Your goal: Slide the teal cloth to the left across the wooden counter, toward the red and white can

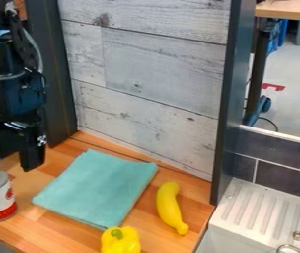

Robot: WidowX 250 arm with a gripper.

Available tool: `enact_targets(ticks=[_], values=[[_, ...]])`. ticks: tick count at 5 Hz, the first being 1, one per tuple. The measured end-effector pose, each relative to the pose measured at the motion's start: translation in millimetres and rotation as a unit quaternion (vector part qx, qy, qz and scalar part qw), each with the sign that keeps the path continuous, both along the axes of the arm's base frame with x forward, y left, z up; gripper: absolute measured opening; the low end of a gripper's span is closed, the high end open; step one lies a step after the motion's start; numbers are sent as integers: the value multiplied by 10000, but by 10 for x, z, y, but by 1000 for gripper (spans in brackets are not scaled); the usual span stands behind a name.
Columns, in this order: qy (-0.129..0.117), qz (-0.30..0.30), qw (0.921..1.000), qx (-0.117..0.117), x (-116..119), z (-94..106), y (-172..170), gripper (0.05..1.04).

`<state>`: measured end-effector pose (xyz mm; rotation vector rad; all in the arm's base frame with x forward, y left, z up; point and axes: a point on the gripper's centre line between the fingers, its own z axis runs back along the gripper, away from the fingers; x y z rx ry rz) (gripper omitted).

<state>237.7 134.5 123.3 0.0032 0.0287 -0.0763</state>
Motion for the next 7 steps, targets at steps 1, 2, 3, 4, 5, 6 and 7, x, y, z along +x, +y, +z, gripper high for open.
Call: enact_targets(ticks=[1, 2, 3, 4, 5, 6, 7], values=[[91, 2, 9999, -58, -4, -65, -10, 1002], [32, 86, 10000, -10, 146, -222, -59, 1002], [90, -44, 9999, 70, 376, -298, -220, 1002], [164, -74, 9997, 134, 534, -475, -322, 1002], [204, -111, 9996, 188, 637, -645, -377, 1002], [235, -170, 9994, 176, 699, -812, -438, 1002], [372, -164, 9991, 141, 710, -979, -482, 1002]])
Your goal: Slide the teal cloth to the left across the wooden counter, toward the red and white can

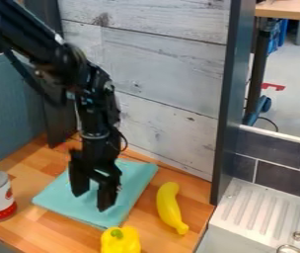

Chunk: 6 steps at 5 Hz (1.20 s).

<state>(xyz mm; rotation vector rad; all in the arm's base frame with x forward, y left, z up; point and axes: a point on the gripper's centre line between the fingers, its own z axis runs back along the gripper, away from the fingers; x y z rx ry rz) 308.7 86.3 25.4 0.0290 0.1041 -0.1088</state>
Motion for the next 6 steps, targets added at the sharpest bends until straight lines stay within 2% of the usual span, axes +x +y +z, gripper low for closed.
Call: enact_targets(ticks=[1, 2, 3, 4, 6], values=[[101, 9, 9999, -38, 62, -128, 11, 1002], [295, 54, 9995, 47, 49, -201, 48, 1002], [439, -30, 9986, 285, 64, -208, 157, 1002], [483, 102, 9972, 568, 16, -194, 372, 1003], [670, 642, 9923, 824, -226, -150, 902, 1002]])
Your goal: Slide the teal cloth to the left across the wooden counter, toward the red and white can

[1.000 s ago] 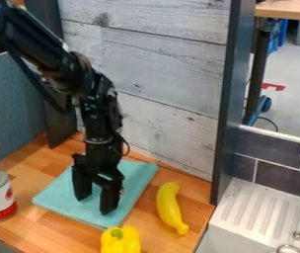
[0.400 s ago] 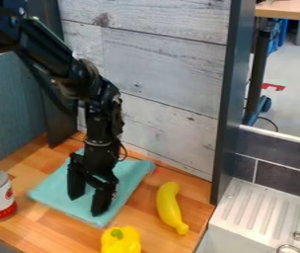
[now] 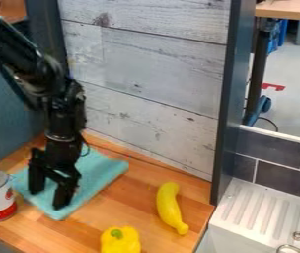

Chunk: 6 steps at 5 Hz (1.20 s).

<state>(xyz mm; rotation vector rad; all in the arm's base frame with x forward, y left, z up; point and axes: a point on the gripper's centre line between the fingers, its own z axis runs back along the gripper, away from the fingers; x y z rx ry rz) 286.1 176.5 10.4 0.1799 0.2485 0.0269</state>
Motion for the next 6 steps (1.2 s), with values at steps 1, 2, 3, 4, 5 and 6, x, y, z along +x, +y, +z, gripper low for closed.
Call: enact_targets(ticks=[1, 2, 3, 4, 5, 6], values=[[-109, 106, 9999, -2, -45, -8, 139, 1002], [-284, 120, 9994, -145, -33, -24, 179, 1001], [-486, 257, 9982, -233, -1, -15, 174, 1001], [-766, 498, 9954, -272, 11, 79, 206, 1001], [-921, 772, 9923, -300, -31, 191, 198, 1001], [-1171, 1081, 9865, -388, -130, 485, 56, 1001]])
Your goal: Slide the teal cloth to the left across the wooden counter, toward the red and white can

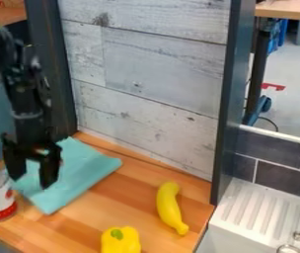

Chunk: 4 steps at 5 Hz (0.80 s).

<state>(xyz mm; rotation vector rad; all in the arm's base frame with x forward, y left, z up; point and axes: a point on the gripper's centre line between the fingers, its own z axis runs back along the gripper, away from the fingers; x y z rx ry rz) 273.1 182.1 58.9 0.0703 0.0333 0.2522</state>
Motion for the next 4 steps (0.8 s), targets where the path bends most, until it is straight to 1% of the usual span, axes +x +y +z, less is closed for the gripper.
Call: enact_targets(ticks=[1, 2, 3, 4], values=[[50, 113, 9989, -454, -211, 220, -292, 1001], [183, -504, 9956, -766, -406, 422, -769, 1001], [195, -1044, 9916, -739, -455, 545, -1138, 1001], [308, -1586, 9849, -628, -454, 611, -1379, 1001]])
